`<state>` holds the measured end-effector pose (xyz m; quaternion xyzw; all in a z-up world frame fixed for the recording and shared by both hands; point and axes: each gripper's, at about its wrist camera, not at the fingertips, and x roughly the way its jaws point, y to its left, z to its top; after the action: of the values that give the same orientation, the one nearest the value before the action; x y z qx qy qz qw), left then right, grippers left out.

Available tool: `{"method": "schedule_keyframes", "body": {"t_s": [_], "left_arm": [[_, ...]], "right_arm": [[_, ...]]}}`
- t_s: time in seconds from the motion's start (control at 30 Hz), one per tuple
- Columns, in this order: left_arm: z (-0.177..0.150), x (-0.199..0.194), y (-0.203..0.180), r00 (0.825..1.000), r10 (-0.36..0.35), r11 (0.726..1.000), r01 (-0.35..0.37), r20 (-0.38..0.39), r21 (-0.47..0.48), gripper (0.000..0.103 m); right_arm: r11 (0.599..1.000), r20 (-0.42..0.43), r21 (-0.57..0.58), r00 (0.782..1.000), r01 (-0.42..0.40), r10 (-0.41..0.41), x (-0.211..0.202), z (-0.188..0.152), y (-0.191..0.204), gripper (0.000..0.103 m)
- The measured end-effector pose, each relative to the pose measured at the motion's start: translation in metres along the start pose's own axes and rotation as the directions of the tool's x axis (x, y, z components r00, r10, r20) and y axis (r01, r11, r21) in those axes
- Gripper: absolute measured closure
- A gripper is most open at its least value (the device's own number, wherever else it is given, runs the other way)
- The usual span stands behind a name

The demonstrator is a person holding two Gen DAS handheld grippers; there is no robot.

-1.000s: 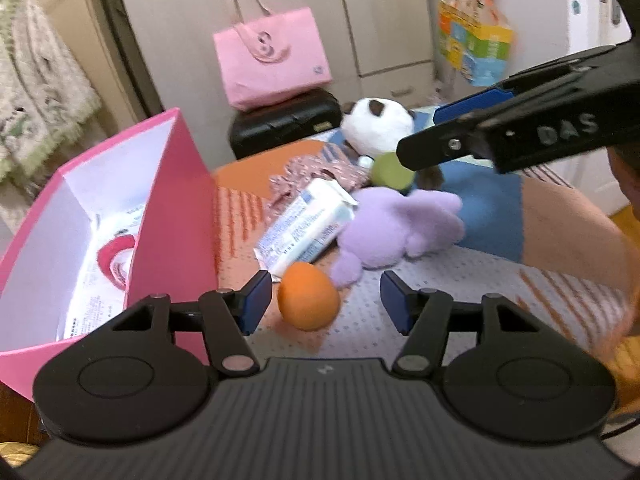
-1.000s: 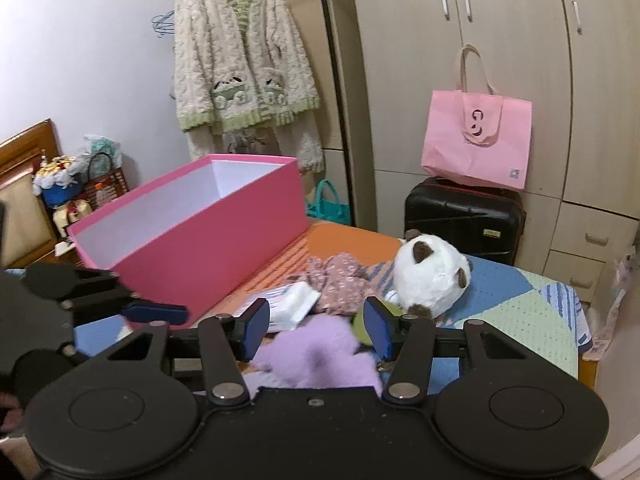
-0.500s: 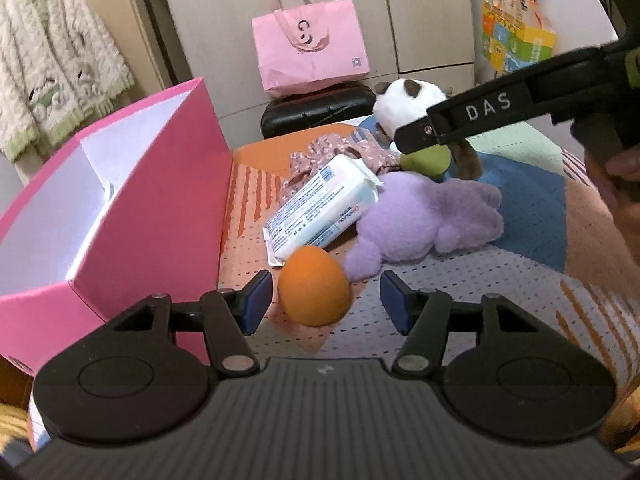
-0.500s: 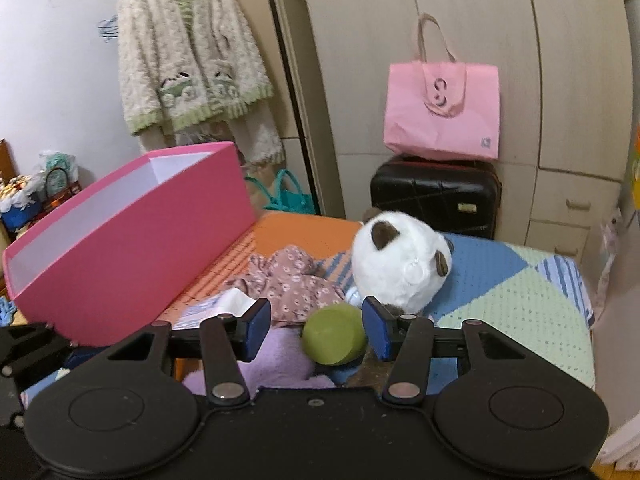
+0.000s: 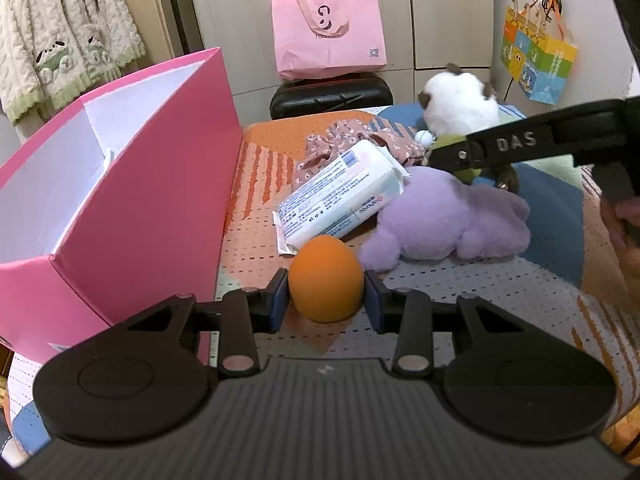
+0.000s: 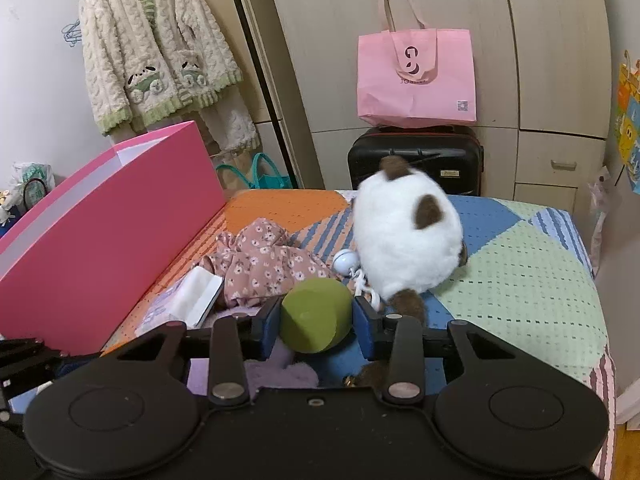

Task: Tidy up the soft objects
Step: 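Grasp the orange sponge with the left tool while the right tool grasps the olive-green ball, then carry the orange sponge and olive-green ball together over the pink shoebox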

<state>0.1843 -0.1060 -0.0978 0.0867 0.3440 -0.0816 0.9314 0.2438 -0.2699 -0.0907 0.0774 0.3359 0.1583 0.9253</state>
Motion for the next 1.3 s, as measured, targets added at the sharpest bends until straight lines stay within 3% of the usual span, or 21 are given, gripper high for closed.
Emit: {"method": "schedule_keyframes", "body": {"t_s": [0.33,0.9,1.3], "left_arm": [[-0.001,-0.003,0.002,1.0,-0.016,1.0,0.016,0.0,-0.01,0.066],[-0.008,-0.029,0.012,0.988,-0.153,0.987,0.153,-0.003,-0.051,0.066],[-0.019,-0.059,0.035,0.967,-0.256,0.965,0.254,-0.019,-0.069,0.066]], "right_arm": [[1.0,0.035,-0.012,0.999,0.022,-0.021,-0.009,-0.006,0.005,0.061],[0.993,0.106,-0.004,0.987,0.118,-0.117,-0.063,-0.032,0.013,0.06],[0.978,0.11,-0.078,0.977,0.191,-0.182,-0.102,-0.066,0.046,0.06]]}}
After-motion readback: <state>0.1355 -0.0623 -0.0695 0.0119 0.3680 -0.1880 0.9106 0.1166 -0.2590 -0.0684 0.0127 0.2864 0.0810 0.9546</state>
